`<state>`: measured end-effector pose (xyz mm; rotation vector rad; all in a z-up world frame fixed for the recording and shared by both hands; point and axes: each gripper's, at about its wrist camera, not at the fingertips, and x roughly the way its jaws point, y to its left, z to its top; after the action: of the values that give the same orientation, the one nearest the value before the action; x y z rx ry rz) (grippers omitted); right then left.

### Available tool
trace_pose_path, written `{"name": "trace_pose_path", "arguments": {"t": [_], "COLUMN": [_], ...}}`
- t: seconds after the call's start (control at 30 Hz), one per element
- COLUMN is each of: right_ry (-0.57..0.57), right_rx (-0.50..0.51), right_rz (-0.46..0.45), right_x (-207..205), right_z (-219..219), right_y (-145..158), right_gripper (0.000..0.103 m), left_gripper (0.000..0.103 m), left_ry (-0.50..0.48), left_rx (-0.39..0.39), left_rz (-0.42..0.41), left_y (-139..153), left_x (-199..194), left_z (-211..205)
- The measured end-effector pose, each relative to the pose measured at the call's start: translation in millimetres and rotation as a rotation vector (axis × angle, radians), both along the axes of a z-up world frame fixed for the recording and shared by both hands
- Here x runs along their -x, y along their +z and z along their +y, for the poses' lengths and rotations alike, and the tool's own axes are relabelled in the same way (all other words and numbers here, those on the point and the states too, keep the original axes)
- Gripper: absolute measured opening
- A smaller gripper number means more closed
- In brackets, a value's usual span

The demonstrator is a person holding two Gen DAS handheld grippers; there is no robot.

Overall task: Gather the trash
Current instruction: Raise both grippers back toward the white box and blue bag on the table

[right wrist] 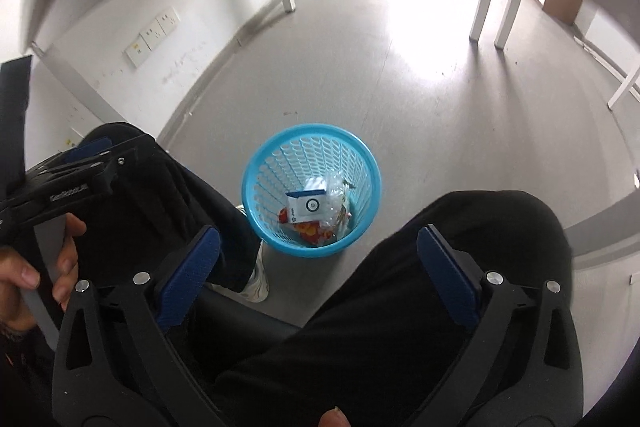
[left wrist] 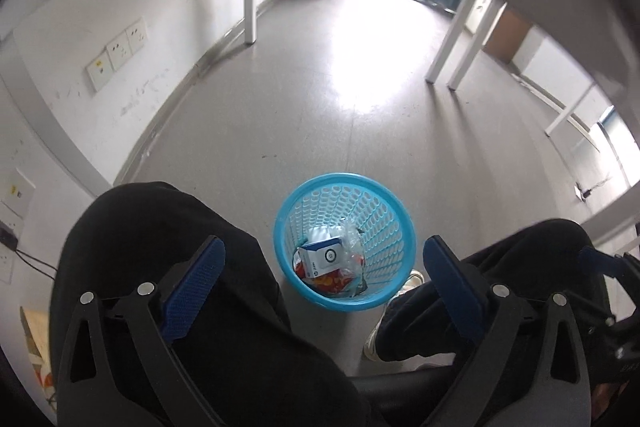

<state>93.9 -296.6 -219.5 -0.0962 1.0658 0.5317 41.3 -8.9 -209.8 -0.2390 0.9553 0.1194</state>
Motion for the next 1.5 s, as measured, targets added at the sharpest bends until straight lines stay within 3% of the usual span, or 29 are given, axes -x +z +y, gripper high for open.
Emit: {"name": "trace_pose_path", "arguments": {"t": [0.17, 0.33, 0.47, 0.83, 1.03, 1.17, 1.5], "right_ry": [0.010, 0.035, 0.036, -0.057, -0.098, -0.135, -0.146], "right_rx": [-0.085, -0.127, -0.221, -0.257, -0.276, -0.289, -0.248], "right_rz": [-0.035, -0.136, -0.197, -0.396, -0.452, -0.456, -0.438], "right_x": [24.1, 53.9, 65.9, 43.5, -0.3, -37.5, -123.7], "right_z": [-14.0, -22.7, -34.8, -49.2, -42.6, -36.8, 1.6], "right_y": [30.4, 69.8, 103.7, 194.5, 232.7, 248.9, 265.3], "right_gripper": [0.095, 0.095, 0.095, 0.095, 0.095, 0.095, 0.095], "left_gripper": [0.097, 0.097, 0.097, 0.097, 0.097, 0.097, 0.097], "left_ry": [-0.043, -0.079, -0.084, -0.053, -0.075, -0.110, -0.103], "left_rx": [-0.030, -0.033, -0.102, -0.150, -0.117, -0.143, -0.119], "left_rz": [-0.122, -0.228, -0.383, -0.542, -0.520, -0.484, -0.411], "left_y": [32.6, 70.6, 103.9, 175.6, 206.6, 218.2, 234.7], "left_x": [30.4, 55.4, 70.3, 42.1, -7.3, -39.3, -110.3], "left_z": [-8.6, -6.8, -4.4, 15.5, 18.3, 15.3, 24.7]}}
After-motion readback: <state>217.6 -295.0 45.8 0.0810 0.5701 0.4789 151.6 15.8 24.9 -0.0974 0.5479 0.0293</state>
